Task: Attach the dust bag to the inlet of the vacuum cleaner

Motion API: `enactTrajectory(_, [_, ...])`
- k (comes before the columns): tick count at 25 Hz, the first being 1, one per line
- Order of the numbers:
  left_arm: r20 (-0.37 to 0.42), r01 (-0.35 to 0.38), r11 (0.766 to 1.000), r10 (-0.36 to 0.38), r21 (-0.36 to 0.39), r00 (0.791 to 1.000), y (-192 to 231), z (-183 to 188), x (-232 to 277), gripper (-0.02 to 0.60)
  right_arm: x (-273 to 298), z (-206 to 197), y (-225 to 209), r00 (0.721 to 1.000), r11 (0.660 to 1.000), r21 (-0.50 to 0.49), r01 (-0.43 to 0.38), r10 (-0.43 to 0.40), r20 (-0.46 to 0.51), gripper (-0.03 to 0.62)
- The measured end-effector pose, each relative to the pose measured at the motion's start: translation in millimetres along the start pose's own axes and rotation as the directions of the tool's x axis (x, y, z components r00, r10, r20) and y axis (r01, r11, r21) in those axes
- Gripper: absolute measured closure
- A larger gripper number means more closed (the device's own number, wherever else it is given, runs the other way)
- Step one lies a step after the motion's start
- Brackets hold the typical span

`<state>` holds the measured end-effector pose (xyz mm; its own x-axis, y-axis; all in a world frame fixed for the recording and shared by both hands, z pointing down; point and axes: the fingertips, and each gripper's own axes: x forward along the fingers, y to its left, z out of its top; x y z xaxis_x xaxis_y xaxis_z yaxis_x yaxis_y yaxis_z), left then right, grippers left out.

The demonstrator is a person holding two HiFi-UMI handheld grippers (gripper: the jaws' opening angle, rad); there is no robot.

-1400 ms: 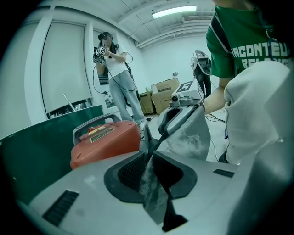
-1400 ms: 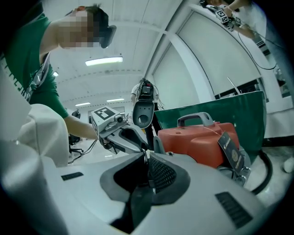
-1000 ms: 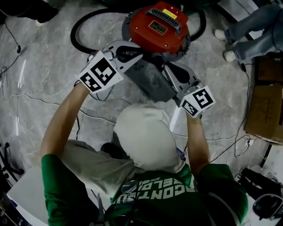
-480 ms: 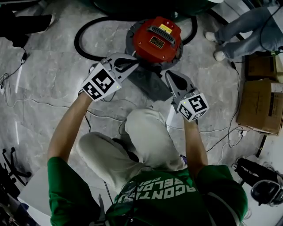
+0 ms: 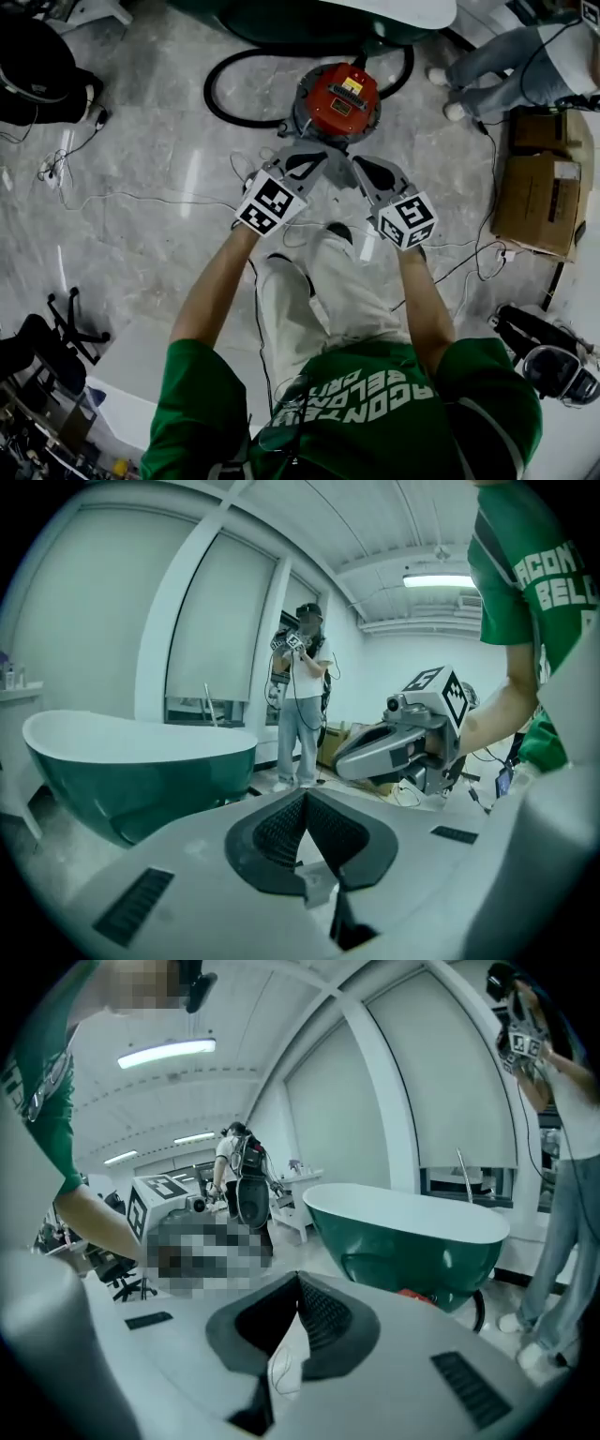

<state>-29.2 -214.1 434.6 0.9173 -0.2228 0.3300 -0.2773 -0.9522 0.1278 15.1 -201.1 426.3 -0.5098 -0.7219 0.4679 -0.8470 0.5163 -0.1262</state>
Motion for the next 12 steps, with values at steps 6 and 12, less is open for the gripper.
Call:
enactTrajectory(6, [0.014, -0.065, 0.994, 0.066, -0.092, 0.998, -40, 111, -89, 0.577, -54, 136, 81, 0.999, 0.999, -0.020, -0.036, 0.037, 0.017, 0.585])
enactTrajectory(12, [0.062, -0.137, 0.981, 0.147, -0.140, 0.987, -81, 186, -155, 0.577, -107, 219, 142, 0.997, 0.997, -0.054, -0.062, 0.064, 0.037, 0.585])
